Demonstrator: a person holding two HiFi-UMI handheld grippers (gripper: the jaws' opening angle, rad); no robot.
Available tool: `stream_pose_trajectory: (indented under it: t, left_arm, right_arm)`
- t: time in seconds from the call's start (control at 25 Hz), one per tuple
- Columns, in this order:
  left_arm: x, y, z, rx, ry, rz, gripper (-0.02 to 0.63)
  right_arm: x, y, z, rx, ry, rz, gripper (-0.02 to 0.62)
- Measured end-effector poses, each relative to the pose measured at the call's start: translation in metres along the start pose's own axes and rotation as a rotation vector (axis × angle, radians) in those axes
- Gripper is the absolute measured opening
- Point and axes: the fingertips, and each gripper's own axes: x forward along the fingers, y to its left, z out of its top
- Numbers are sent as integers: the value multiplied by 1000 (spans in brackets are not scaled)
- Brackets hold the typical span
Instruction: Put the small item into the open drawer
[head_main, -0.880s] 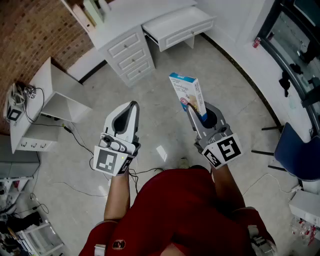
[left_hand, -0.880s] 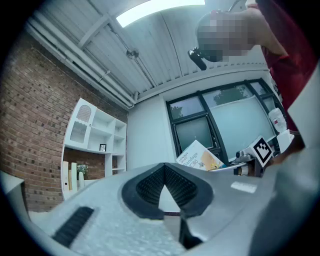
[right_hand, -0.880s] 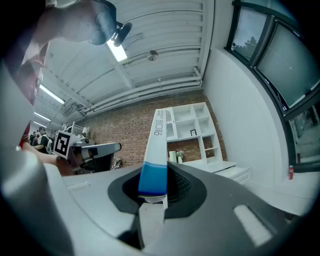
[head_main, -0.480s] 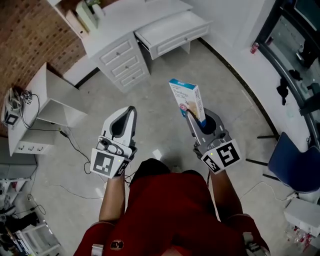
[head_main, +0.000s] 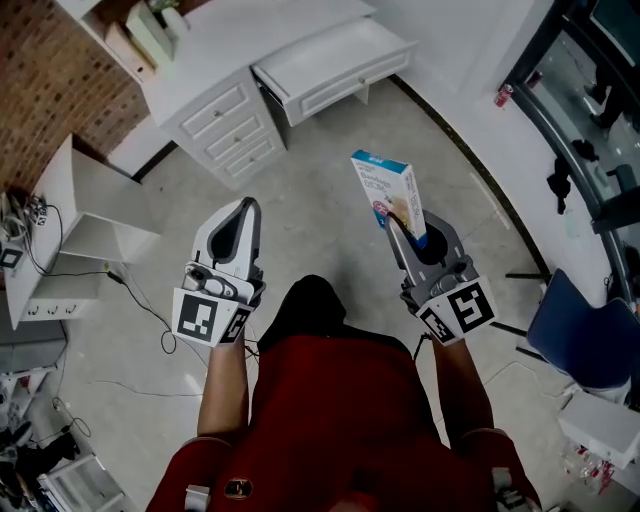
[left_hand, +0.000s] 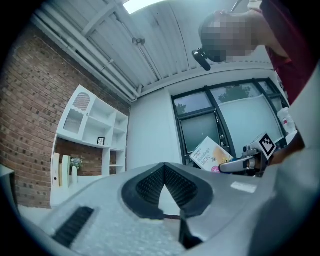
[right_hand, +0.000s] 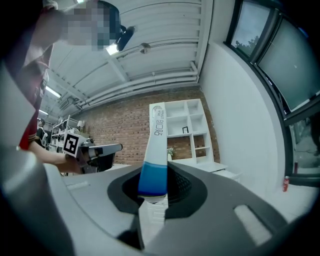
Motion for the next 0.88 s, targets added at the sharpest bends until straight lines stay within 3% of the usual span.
stream_pose_trajectory:
  t: [0.36,0.64,0.88]
  left_arm:
    - [113,96,-59,16,-33,-2,-2]
    - [231,192,-82,-6,-41,-17,-2]
    - [283,250,-97,0,-26,-6,-2]
  right_arm:
    - [129,-100,-12,-96,24,14,66]
    - [267,-192,-15,-160,108,48,66]
    - [356,-241,-34,-241,206,105,66]
